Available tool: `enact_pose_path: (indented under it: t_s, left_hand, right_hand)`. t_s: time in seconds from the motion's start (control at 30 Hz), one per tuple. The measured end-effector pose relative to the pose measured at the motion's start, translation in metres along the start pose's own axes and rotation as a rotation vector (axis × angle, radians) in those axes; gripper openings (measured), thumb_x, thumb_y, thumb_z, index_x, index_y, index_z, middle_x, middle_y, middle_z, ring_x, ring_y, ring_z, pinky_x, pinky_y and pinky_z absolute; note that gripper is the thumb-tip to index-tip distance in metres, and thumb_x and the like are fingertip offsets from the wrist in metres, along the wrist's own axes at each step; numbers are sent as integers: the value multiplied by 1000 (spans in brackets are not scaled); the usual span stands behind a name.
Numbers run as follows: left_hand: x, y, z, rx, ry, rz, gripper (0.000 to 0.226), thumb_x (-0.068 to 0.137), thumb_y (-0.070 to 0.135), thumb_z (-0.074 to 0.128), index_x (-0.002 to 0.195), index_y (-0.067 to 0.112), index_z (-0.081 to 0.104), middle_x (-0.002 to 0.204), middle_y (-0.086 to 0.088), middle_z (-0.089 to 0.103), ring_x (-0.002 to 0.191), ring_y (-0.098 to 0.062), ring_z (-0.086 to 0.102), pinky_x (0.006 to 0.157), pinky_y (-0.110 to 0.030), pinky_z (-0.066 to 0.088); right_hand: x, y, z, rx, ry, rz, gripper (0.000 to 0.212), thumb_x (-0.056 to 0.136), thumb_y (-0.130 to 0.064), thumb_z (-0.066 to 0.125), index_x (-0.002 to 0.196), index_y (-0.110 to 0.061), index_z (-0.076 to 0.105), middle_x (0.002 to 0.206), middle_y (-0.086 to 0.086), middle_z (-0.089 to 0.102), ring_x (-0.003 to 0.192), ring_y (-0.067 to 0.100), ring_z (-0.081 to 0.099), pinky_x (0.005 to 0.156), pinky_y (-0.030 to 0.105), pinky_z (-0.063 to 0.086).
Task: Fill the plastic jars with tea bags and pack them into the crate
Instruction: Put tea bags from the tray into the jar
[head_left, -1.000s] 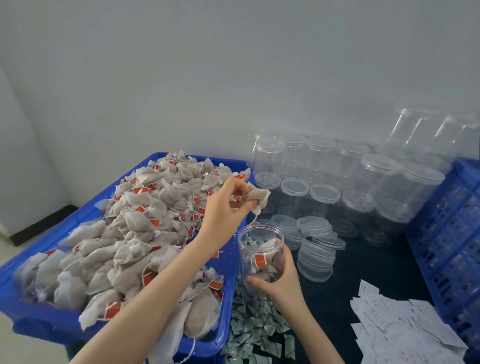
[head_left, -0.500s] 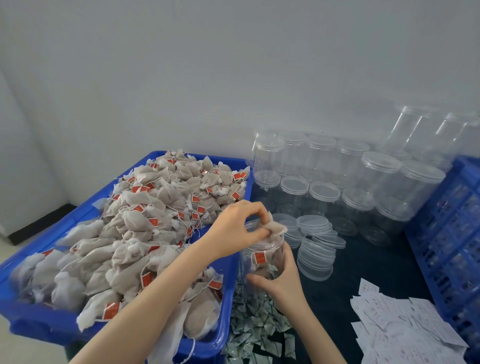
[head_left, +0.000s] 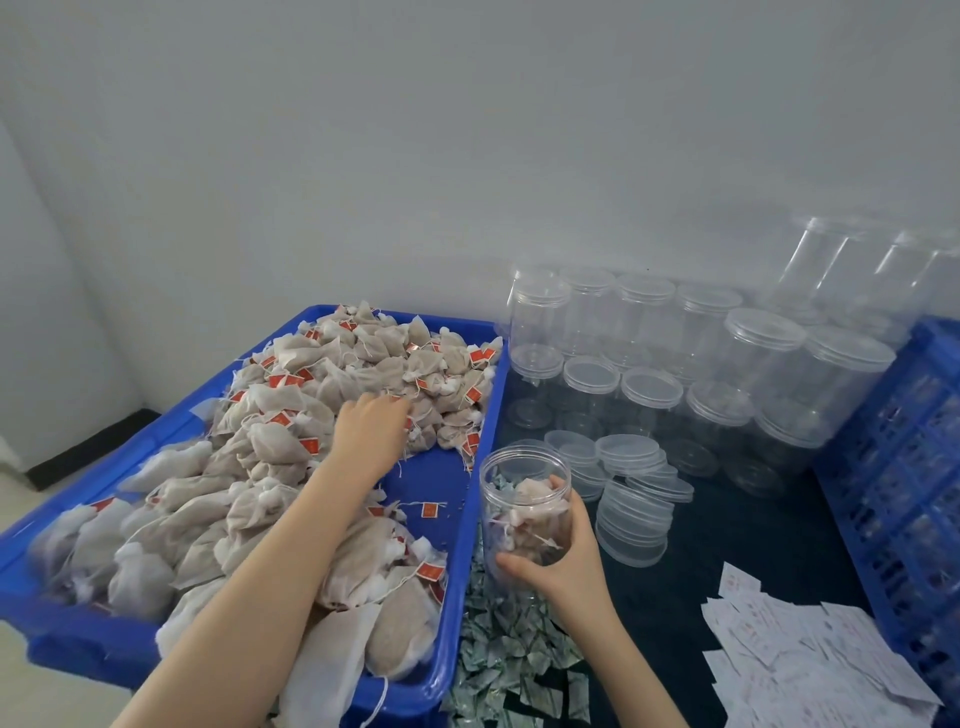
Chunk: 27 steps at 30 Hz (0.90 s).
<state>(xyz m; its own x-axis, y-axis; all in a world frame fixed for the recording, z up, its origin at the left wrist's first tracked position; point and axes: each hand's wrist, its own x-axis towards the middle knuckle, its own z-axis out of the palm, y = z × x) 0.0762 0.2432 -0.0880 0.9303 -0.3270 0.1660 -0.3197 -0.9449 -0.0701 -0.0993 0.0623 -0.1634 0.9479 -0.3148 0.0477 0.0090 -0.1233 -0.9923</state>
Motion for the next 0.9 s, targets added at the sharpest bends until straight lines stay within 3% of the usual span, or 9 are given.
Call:
enact_pose_path:
  t_s: [0.1, 0.2, 0.37, 0.6, 0.7, 0.77, 0.9]
  left_hand:
    - [-2, -13, 9, 242, -227, -150, 30, 92, 12, 54, 122, 17, 58, 121, -1, 61, 114, -21, 55, 90, -32, 44]
    - [1, -14, 10, 300, -154, -176, 32, 90, 14, 59, 122, 15, 55, 114, 1, 63, 109, -20, 59, 87, -31, 44]
    - [5, -14, 11, 277, -104, -184, 34, 87, 9, 63, 120, 15, 55, 100, 1, 65, 93, -17, 63, 70, -27, 43]
    - [4, -17, 9, 202, -96, -159, 31, 89, 10, 62, 119, 12, 55, 111, -3, 64, 103, -20, 59, 82, -29, 46]
    - [3, -15, 6, -21, -26, -144, 23, 90, 6, 58, 112, 12, 58, 106, -5, 63, 98, -21, 59, 85, -33, 50]
    - [2, -12, 1, -339, 25, -151, 14, 96, 10, 50, 108, 10, 58, 97, -3, 62, 87, -18, 60, 82, -34, 51]
    - [-10, 9, -24, -949, 6, -77, 16, 100, 14, 43, 97, 13, 59, 79, 2, 57, 67, -10, 53, 62, -21, 43]
  right_hand:
    - [-1, -1, 0, 1, -4, 1, 100, 60, -7, 92, 140, -34, 39, 131, -8, 58, 116, 8, 60, 103, 38, 50]
    - [-2, -3, 0, 11, 1, 1, 107, 50, -24, 90, 143, -30, 38, 132, -6, 57, 118, 11, 59, 104, 42, 49]
    - [-4, -4, -2, 33, 5, -5, 110, 43, -35, 89, 141, -33, 38, 133, -4, 57, 119, 11, 59, 102, 40, 51]
    - [-4, -3, -4, 37, 11, -22, 105, 50, -22, 88, 141, -31, 38, 132, -5, 57, 117, 10, 60, 101, 36, 51]
    - [-4, -4, -3, 36, 7, -30, 104, 50, -22, 88, 141, -31, 39, 131, -6, 57, 117, 9, 60, 100, 35, 51]
    - [-3, -3, -3, 33, 7, -32, 106, 49, -23, 88, 142, -30, 38, 131, -7, 57, 118, 8, 59, 101, 34, 51]
    - [-4, 1, -4, 10, 7, -31, 109, 46, -27, 90, 142, -31, 38, 126, -5, 59, 114, 9, 61, 99, 35, 52]
